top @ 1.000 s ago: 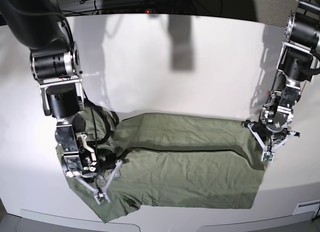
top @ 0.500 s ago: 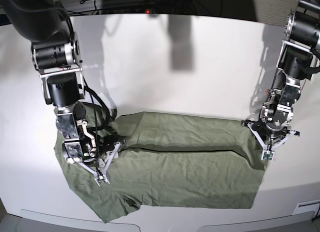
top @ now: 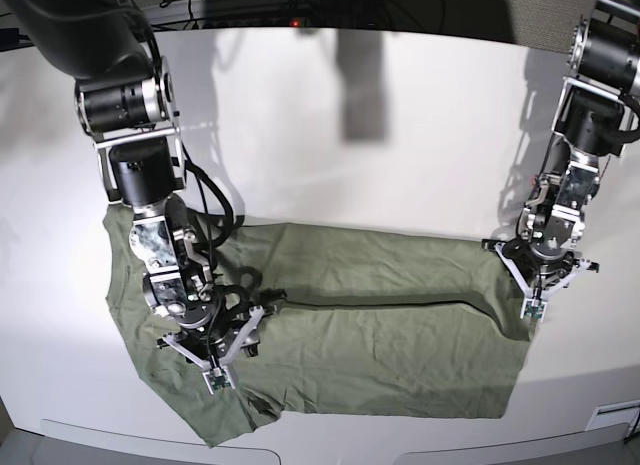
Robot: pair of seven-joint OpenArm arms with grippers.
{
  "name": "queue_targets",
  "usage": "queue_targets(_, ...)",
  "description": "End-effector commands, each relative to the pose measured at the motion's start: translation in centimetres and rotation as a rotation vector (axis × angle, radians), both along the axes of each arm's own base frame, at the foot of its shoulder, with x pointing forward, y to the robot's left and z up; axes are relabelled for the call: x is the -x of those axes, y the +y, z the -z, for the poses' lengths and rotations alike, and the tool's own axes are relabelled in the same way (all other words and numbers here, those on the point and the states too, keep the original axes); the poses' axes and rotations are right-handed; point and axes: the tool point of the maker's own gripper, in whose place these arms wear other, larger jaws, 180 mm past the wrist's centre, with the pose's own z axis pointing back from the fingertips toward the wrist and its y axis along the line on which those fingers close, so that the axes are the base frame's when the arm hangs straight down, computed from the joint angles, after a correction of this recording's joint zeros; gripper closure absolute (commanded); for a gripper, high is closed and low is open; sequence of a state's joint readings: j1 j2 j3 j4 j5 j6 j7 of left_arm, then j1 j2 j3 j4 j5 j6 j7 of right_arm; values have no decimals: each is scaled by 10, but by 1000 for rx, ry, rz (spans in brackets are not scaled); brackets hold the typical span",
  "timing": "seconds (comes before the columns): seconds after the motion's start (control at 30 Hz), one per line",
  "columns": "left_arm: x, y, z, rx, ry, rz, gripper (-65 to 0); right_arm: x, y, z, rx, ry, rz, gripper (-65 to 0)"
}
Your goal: Fold the T-shirt properly
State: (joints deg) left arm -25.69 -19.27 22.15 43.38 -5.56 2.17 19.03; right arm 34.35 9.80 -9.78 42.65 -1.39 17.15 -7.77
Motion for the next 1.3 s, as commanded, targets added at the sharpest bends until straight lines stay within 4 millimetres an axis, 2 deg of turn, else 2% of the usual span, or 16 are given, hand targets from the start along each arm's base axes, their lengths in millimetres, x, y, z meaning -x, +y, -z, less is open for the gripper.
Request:
queue_targets(0.0, 12, 8, 10, -10, 80, -23, -159, -16, -1, -28, 0, -62, 1, -271)
queue_targets(0.13, 13, 8, 11, -8, 81, -23, -159, -8, -8, -26, 38, 0, 12, -271)
queue_targets(0.23, 11, 7, 9, -7, 70, -21, -159, 2, -17, -41, 19, -19, 18, -271)
queue_targets(0.37, 5, 5, 4, 1, 34, -8, -159, 23, -23, -67, 8, -45, 1, -271)
queue_targets(0.47, -2, -1, -5, 9, -1, 7, -159, 44, -32, -71, 43, 2, 0, -271)
queue_targets(0.53, -6, -4, -11, 10, -7, 11, -159, 57, -47, -61, 72, 88, 38, -271)
queue_targets(0.63, -12, -3, -22, 3, -11, 9, -159, 72, -80, -40, 80, 217, 138, -271)
queue_targets(0.73, -21, -5, -39, 1, -47, 21, -159, 78, -109, -25, 25, 267, 230, -271)
queue_targets(0.8, -25, -11, -49, 6, -63, 33, -159, 81, -121, -16, 0, 280, 249, -271)
queue_targets(0.9, -33, -26, -67, 37, -112, 57, -159, 83, -124, 0, -21, 293, 218, -271)
queue_targets(1.0, -38, -42, -78, 120, -149, 63, -159, 91, -126, 25, -52, 342, 233, -271)
queue_targets(1.13, -38, -60, -71, 152, -137, 70, -159, 103, -128, 49, -86, 409, 252, -271)
queue_targets(1.27, -33, -71, -55, 173, -94, 66, -159, 104, -128, 50, -85, 413, 251, -271)
